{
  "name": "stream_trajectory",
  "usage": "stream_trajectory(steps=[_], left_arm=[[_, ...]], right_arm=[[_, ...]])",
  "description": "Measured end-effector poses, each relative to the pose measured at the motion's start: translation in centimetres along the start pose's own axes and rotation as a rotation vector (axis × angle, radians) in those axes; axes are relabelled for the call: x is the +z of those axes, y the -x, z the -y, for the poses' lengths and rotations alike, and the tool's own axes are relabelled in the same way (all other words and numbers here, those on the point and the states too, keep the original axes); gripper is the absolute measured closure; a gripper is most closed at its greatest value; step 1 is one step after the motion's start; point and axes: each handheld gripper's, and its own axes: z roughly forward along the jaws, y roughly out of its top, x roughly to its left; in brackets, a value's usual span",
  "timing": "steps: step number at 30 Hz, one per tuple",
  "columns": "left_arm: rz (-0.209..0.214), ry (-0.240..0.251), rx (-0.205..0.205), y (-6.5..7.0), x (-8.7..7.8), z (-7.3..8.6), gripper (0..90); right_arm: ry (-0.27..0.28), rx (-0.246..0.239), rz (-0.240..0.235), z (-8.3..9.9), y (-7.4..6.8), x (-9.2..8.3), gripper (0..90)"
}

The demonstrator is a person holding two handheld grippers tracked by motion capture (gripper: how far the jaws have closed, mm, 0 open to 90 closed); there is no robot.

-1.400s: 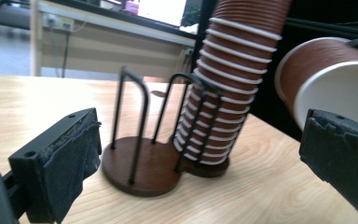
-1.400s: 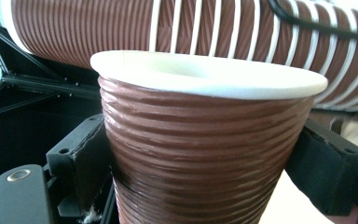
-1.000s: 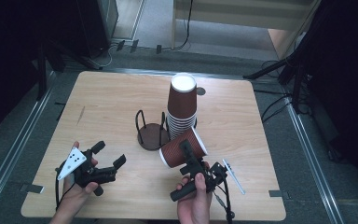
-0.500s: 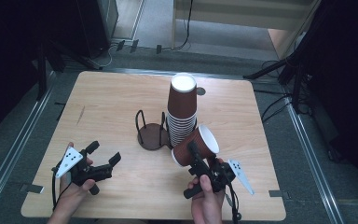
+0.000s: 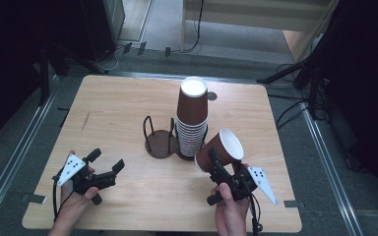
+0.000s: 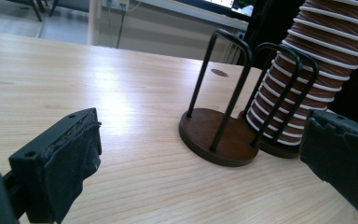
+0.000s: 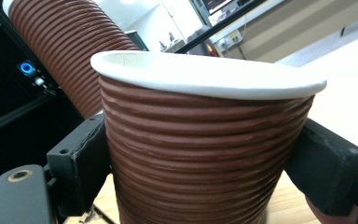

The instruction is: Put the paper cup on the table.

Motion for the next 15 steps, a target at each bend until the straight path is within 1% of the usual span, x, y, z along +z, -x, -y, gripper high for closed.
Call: stream_trajectory(steps=[7,9,11,12,14,15], left_arm=[[-0.030,0.000,0.000,-0.9,-0.2,0.1,0.0],[-0.042,-0.006,0.003,-1.1,-0.3,0.1,0.0],[-0.058,-0.007,0.006,-1.5,-0.4,0.1,0.0],[-0.063,-0.006,0.006,-1.6,-0.4,0.1,0.0],[-0.072,-0.008,0.004,-1.9,-0.5,0.1,0.0],[-0.077,-0.009,0.001,-2.0,-0.5,0.1,0.0]], right_arm=[[0.027,-0.083,0.027,-0.3,0.7,0.0,14.1],[0.036,-0.108,0.025,-0.4,0.8,0.1,14.2],[0.044,-0.141,0.028,-0.5,0.9,0.1,14.2],[0.047,-0.169,0.033,-0.5,0.9,0.2,14.2],[0.050,-0.211,0.043,-0.5,0.9,0.3,14.2],[0.050,-0.222,0.047,-0.5,0.9,0.4,14.1]])
